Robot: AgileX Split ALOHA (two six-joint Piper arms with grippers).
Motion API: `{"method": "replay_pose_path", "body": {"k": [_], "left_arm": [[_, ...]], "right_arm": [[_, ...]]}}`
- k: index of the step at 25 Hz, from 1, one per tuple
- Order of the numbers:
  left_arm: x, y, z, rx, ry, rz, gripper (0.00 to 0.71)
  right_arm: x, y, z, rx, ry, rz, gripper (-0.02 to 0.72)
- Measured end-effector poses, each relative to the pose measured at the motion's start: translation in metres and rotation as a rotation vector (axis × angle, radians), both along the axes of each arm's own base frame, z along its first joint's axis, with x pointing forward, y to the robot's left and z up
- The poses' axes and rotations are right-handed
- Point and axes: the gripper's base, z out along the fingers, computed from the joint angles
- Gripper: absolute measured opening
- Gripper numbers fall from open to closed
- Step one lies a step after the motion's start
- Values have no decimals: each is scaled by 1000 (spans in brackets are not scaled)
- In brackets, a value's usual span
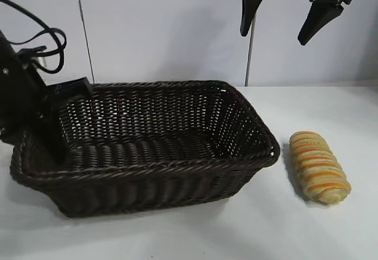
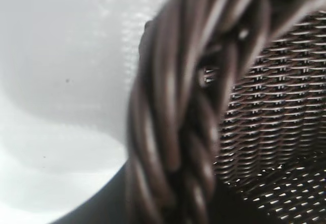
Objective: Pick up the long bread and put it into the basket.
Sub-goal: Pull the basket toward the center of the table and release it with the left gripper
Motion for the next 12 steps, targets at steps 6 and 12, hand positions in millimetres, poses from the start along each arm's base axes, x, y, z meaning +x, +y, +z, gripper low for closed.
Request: {"method": "replay_pose_path", "body": {"k": [6,12], "left_arm": [[16,-3,12,25,-36,-62,99],[42,-11,-10,22,-1,-66,99]], "right_arm": [[0,0,1,0,-6,0,695],[0,0,1,1,-4,0,695]]}}
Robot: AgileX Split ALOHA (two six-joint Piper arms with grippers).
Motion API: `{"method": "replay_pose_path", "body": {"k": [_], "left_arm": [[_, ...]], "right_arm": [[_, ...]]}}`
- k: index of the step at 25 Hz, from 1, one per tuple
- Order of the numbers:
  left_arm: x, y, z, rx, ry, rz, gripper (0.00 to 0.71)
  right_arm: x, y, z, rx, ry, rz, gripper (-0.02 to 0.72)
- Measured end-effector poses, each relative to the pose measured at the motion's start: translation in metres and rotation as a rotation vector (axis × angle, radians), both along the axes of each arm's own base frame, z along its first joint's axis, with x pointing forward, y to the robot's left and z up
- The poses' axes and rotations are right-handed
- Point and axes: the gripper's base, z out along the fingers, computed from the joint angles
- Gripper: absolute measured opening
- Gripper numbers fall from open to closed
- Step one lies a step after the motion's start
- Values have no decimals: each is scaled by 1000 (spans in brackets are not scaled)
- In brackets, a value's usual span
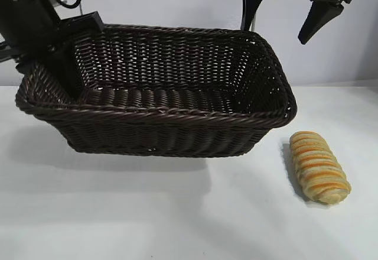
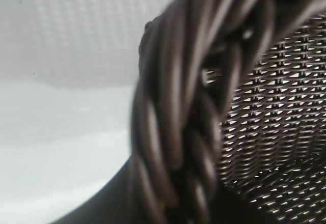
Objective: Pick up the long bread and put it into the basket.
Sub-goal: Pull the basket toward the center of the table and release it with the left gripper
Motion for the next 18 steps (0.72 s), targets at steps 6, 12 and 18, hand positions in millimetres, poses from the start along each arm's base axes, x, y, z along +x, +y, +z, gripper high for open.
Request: {"method": "replay_pose_path", "body": {"k": [6,12,18], "left_arm": [[12,-4,-25,10,41,-8,99],[17,-5,-57,32,102,-36,99],[18,-7,-64,17,109,-25,99]], "right_arm": [[0,0,0,1,1,0,695],[0,0,0,1,1,0,695],[0,0,0,1,1,0,695]]}}
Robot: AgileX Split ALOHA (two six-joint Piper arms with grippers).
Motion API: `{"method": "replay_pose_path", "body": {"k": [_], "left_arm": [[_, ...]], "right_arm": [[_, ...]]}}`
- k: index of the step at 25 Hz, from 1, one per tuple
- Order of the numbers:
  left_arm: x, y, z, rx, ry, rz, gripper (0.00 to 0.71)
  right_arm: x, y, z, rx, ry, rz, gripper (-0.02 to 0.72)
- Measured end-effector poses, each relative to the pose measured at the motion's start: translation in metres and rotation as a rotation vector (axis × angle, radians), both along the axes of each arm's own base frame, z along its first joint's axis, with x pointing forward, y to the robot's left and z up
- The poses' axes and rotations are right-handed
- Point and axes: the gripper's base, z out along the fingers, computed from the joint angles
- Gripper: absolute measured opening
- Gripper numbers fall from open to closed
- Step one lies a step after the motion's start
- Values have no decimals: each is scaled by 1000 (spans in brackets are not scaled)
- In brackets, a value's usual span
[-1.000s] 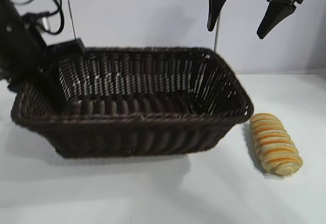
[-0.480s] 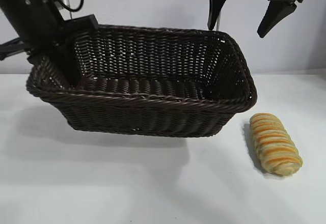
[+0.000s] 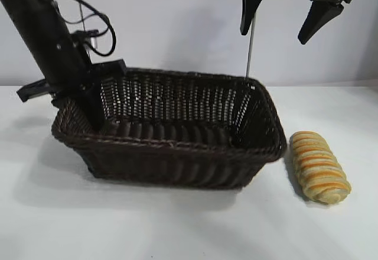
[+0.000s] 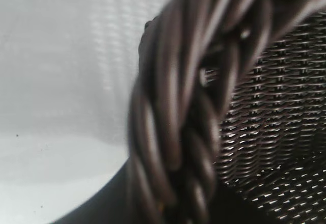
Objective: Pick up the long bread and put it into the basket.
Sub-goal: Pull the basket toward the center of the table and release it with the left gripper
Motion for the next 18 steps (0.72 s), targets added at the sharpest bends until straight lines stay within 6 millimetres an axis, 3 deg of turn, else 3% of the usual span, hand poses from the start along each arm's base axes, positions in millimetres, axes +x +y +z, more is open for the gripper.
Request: {"method": "replay_pose_path", "body": {"k": [3,5,6,9,12,18], "left_arm": [[1,-1,0,-8,-5,6,104],[1,-1,1,-13,-7,9,161],[2,-2,2,-16,-9,10,211],[2,-2,3,-27,-5,27,475],[2,-2,6,-30,-3,51,629],[1,10,40,-51,-57,100,680]], "right_arm": [[0,0,0,0,0,0,695],[0,0,0,0,0,0,695],[0,0,0,0,0,0,695],[0,0,0,0,0,0,695],[0,0,0,0,0,0,695],[0,0,0,0,0,0,695]]}}
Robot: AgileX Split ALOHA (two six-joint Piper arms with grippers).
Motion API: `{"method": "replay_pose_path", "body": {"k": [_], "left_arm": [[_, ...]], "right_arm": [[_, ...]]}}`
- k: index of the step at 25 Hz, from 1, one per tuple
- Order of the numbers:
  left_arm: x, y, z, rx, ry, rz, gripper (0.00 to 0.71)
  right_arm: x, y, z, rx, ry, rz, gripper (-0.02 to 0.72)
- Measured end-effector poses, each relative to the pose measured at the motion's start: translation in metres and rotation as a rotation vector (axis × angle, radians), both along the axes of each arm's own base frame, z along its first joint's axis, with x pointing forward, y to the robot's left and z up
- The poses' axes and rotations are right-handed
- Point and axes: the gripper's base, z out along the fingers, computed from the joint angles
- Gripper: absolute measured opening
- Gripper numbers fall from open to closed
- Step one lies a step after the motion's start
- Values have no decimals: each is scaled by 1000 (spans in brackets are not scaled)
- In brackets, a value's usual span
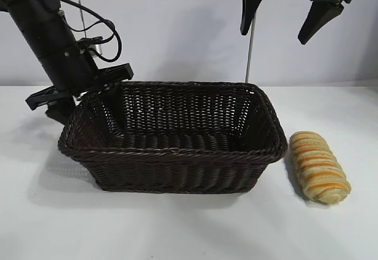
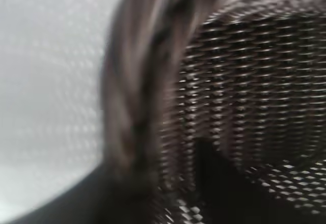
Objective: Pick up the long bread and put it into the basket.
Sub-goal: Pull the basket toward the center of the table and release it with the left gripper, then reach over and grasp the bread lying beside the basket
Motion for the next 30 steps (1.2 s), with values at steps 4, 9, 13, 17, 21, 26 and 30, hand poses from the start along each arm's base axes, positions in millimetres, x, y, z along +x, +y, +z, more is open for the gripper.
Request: {"method": "replay_pose_path", "body": {"k": [4,9,13,17,21,26,30], "left_arm": [[-6,17,33,10,-52,13,682],[-22,26,73,41,-111,-9,684],[-34,30,100,49,-166,-7,684],[-38,32,107,48,-179,-3,685],[-38,32,107,50,-175,3,685],[-38,32,106,56,-174,3,685],[-38,33,106,57,-174,3,685]], "right_arm": [[0,0,0,0,1,0,695],[0,0,0,0,1,0,695],[0,0,0,0,1,0,695],[0,0,0,0,1,0,695],[0,0,0,0,1,0,695],[0,0,0,-1,1,1,695],[0,0,0,-1,0,3,695]]}}
